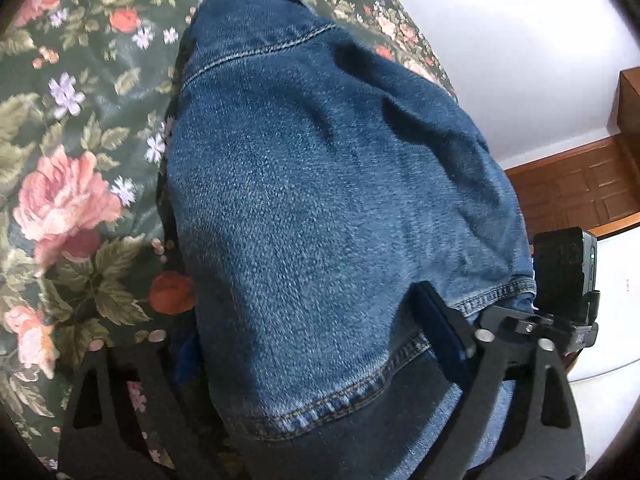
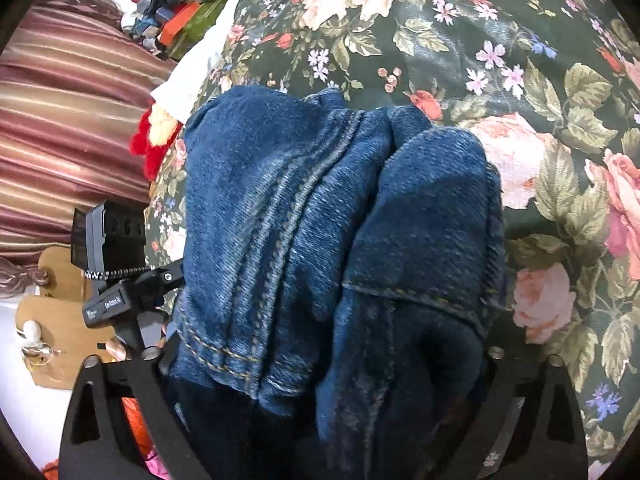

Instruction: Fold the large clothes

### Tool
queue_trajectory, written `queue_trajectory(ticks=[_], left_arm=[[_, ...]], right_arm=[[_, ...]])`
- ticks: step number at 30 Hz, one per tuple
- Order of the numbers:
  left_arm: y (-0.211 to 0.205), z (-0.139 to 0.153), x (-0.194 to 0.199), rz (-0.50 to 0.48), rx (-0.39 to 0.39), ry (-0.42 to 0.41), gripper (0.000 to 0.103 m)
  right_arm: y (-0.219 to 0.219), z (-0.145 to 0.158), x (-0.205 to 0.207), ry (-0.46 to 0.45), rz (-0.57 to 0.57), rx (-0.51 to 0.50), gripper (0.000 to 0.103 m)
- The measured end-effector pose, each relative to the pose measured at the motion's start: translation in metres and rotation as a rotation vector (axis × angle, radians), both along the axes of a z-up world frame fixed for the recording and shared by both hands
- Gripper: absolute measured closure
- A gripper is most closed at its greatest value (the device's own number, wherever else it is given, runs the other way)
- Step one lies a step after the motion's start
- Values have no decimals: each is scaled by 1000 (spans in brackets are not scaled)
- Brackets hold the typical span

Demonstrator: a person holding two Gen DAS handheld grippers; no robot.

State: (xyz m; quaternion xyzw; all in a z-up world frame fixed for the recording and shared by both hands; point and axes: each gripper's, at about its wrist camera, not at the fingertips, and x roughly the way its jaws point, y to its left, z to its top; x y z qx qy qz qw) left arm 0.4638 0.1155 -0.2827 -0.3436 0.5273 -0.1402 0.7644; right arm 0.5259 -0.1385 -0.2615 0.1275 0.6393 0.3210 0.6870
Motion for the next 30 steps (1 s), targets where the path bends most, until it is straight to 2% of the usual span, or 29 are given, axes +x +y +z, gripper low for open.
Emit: queue_trajectory(ticks=[2, 5, 7, 10, 16, 21, 27, 30], left_arm=[[2, 9, -2, -1, 4, -6, 28], [3, 26, -6, -11, 30, -28, 37], [3, 41, -11, -21, 64, -54, 40], [2, 75, -18, -34, 129, -124, 42], [33, 126, -41, -7, 132, -217, 42], [55, 177, -69, 8, 183, -305, 42], [85, 208, -105, 25, 242, -355, 42], [100, 206, -122, 36, 257, -340, 42]], right_arm=[[1, 2, -1, 4, -10, 10, 25], [0, 11, -7, -13, -20, 2, 38], [1, 17, -9, -16, -37, 2, 45], [11, 32, -16, -38, -40, -3, 50], [31, 84, -39, -149, -22, 13, 52], [54, 133, -62, -245, -4, 47, 52], [80, 167, -95, -311, 17, 99, 52], [94, 170, -105, -307, 24, 115, 52]])
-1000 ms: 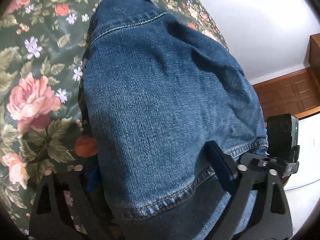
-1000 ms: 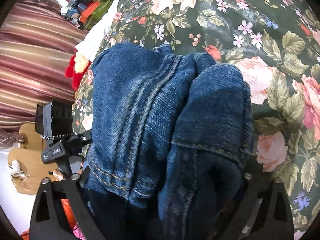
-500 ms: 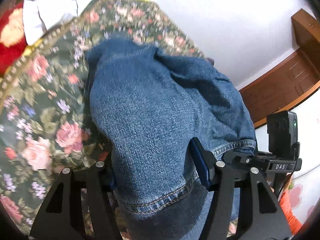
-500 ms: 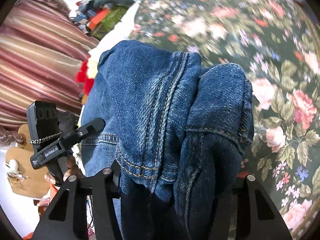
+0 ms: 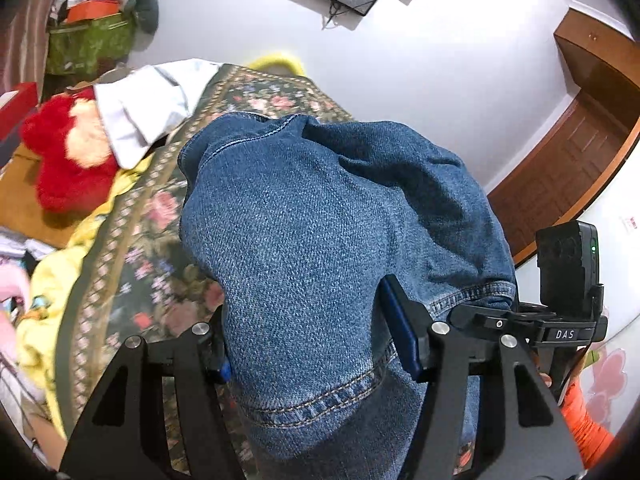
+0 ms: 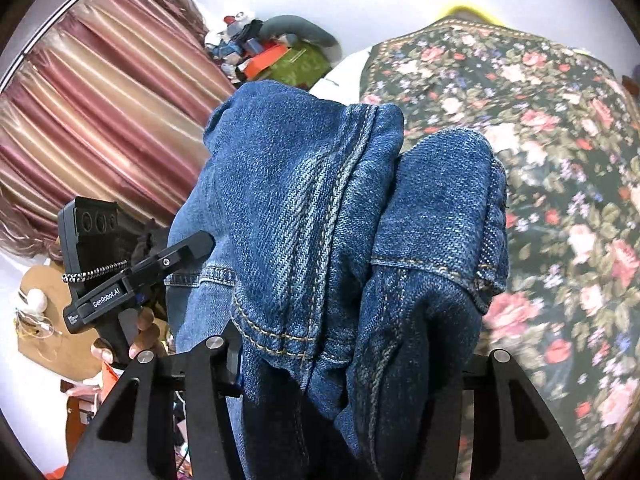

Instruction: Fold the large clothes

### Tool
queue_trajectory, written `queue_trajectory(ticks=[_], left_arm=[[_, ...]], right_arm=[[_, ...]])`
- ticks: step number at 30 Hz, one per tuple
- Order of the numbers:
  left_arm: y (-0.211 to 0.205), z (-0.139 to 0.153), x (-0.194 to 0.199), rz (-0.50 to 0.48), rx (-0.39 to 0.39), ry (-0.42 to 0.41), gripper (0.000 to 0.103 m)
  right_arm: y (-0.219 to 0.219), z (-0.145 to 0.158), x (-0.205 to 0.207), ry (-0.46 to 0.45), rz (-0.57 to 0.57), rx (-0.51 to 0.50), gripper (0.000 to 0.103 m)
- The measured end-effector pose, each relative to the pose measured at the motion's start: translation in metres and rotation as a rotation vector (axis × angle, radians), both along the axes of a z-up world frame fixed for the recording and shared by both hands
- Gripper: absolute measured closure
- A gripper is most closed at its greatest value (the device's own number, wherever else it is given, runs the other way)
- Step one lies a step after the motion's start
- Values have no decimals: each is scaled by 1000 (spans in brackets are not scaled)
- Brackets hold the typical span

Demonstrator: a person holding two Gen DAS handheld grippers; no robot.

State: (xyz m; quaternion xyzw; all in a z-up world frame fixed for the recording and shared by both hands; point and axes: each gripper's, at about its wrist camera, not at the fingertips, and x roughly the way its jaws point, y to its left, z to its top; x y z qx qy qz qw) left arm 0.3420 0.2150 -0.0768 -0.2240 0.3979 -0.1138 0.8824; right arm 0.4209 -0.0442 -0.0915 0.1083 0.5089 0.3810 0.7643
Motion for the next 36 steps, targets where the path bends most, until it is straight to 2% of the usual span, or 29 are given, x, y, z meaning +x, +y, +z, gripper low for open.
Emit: queue_trajectory(ticks=[3, 6, 15, 18, 20, 22, 25, 26, 30, 33, 36], left_arm=[[14, -12, -16, 15, 7, 35, 42], [24, -44, -23, 37, 10, 96, 42], [32, -151, -35, 69, 14, 276, 42], [36, -170, -41, 92, -1, 267, 40], [41, -171, -44, 103, -13, 251, 40], [42, -167, -51, 113, 16, 243, 40], [41, -151, -67, 127, 141, 215, 41], [42, -141, -73, 131, 197, 191, 41], [48, -116, -78, 151, 329, 126, 41], [46, -99, -67, 128, 389, 81, 39], [37, -97, -41, 94, 436, 61, 37]], right_arm=[[15, -10, -9, 26, 11, 5, 52], [30, -33, -12, 78, 27, -7, 52], [64, -142, -11, 252, 70, -127, 52], [67, -160, -9, 253, 90, -163, 51], [68, -159, -9, 251, 111, -174, 49], [71, -154, -6, 246, 132, -199, 47], [68, -143, -7, 215, 171, -250, 43], [64, -136, -9, 191, 183, -264, 43], [49, -110, -20, 74, 202, -304, 43], [44, -92, -23, -23, 189, -342, 43], [47, -73, -19, -111, 152, -347, 42]])
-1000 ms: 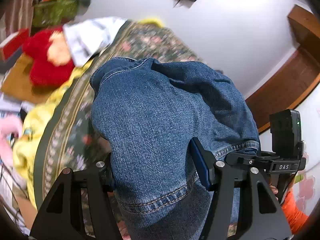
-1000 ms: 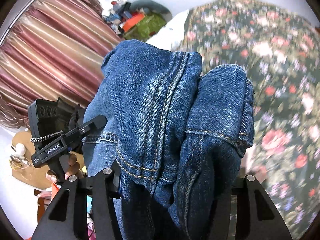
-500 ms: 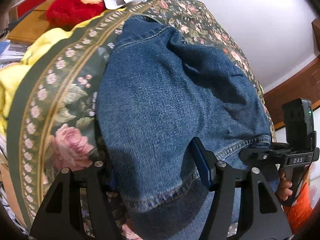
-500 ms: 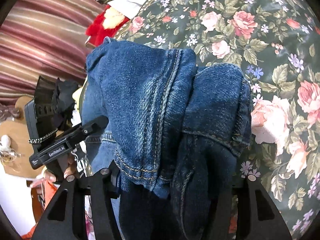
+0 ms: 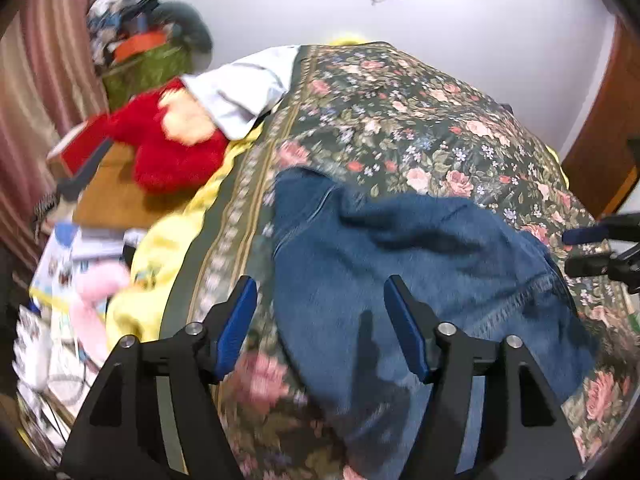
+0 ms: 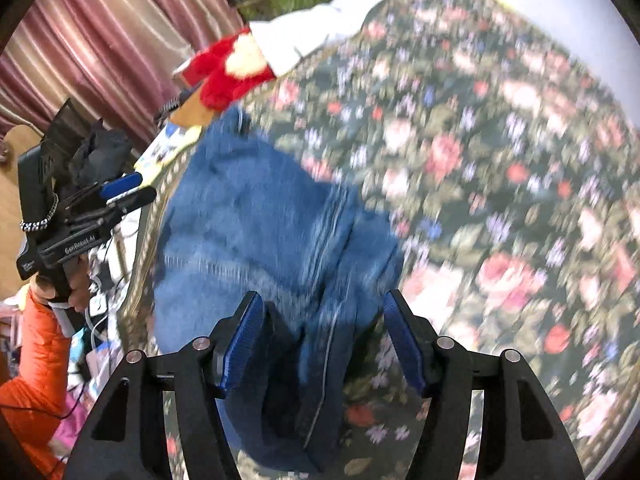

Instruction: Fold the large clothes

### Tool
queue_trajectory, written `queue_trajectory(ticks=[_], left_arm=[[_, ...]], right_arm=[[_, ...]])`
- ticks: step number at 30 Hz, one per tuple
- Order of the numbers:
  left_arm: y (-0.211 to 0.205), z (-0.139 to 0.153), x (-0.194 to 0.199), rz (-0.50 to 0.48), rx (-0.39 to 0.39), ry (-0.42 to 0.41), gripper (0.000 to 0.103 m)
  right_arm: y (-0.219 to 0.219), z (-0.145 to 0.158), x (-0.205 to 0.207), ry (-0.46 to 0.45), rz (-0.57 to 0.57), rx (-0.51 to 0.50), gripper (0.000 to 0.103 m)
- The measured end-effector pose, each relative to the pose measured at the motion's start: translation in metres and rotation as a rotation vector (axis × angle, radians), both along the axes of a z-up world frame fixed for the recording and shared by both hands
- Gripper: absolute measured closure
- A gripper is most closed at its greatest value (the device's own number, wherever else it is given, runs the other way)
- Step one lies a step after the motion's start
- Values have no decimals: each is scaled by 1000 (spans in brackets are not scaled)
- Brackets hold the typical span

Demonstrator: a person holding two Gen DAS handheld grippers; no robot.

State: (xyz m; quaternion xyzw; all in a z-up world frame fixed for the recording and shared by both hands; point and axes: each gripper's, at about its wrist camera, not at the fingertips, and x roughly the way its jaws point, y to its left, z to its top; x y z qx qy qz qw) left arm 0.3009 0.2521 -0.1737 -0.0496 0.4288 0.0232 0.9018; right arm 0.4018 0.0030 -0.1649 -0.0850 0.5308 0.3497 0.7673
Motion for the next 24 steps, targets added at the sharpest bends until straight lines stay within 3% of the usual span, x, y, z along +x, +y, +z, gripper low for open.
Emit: queue_trajectory(ticks=[5, 9, 11, 13, 17, 21, 24], left_arm=[[-25, -20, 61, -22, 76, 29, 37], [-26, -39, 94, 19, 78, 57, 36], [-25, -51, 108, 50, 129, 79, 33], [-22, -60, 118, 93, 196, 106, 33], [-20, -43, 107, 67, 185, 78, 33], [-24, -10, 75, 29, 146, 1, 32], [-32, 0, 46, -15, 103, -8, 23]], right_arm=[[33, 3, 19, -65, -14, 37, 35], [63, -27, 35, -56, 10, -5, 35], [66, -49, 45, -41, 4, -67, 35], [61, -66, 52, -1, 14, -67, 35], [37, -65, 57, 31, -13, -23, 35], [24, -33, 42, -46, -43, -18, 34], [25, -14, 20, -64, -12, 18, 33]])
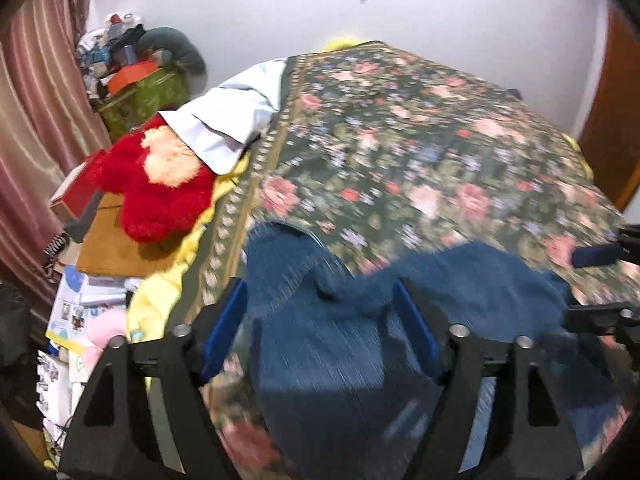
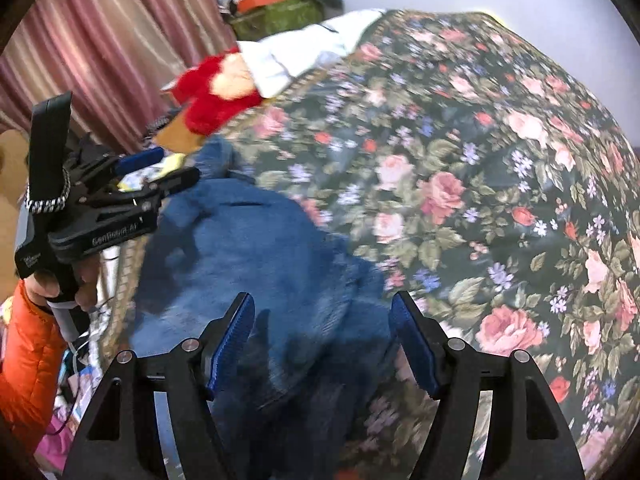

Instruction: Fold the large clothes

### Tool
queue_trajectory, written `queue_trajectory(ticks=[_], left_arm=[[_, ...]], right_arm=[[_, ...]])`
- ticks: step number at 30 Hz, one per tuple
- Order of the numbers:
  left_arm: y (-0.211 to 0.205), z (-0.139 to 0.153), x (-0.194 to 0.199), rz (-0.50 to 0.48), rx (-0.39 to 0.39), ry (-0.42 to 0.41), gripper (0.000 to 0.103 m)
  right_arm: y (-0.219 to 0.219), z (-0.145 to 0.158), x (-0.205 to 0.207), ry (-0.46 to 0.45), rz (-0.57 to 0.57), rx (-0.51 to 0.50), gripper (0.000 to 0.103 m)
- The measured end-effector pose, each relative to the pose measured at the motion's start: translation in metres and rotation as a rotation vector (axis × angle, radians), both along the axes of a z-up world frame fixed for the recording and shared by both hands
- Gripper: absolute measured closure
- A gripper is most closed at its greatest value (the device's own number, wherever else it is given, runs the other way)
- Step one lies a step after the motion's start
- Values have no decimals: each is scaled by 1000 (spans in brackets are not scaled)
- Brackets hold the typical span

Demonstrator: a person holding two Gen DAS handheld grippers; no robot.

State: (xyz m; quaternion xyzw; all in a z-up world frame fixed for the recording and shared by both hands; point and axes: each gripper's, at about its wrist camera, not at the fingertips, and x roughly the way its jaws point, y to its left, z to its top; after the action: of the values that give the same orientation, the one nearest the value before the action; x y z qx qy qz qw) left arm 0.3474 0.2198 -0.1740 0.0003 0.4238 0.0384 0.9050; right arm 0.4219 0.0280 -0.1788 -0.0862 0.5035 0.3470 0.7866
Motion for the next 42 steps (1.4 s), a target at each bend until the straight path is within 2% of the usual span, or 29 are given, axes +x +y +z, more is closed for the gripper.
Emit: queue_trajectory(ticks=[2, 4, 7, 9, 13, 16, 19, 22, 25, 32, 35, 38, 42], left_arm=[[-6, -4, -19, -19, -34, 12, 18], [-15, -16, -37, -37, -53, 55, 17], [-30, -44, -61, -45, -38, 134, 17], [-32, -55, -81, -1, -28, 130, 16], [-19, -49, -108, 77, -96, 129, 13], [-15, -37, -126, 126, -65, 115, 14], [-13, -13, -143, 157, -45, 67, 14], [-18, 26, -162, 169, -11, -32, 14], [-28, 65, -176, 150, 1, -135, 14], [-57, 170, -224, 119, -32, -474, 14], [-71, 198, -251, 108, -23, -593, 14], [-85, 214, -272, 108, 1, -670, 14], [-99, 219, -292, 110, 34, -711, 14]], right_arm=[[4, 0, -13, 5, 19, 3, 28], [9, -6, -28, 10, 43, -10, 27], [10, -27, -46, 7, 62, -90, 27], [3, -37, -57, -31, 62, -141, 27], [-25, -32, -70, -23, 16, -112, 24], [-45, -20, -78, -8, -31, -83, 24], [-58, -1, -93, -42, -69, -65, 24], [-67, 29, -112, -111, -98, -16, 24], [-76, 71, -139, -209, -115, 82, 24], [-84, 164, -202, -439, -126, 291, 24], [-91, 191, -228, -526, -139, 361, 24], [-98, 214, -257, -601, -156, 424, 24], [-101, 227, -288, -665, -186, 466, 24]])
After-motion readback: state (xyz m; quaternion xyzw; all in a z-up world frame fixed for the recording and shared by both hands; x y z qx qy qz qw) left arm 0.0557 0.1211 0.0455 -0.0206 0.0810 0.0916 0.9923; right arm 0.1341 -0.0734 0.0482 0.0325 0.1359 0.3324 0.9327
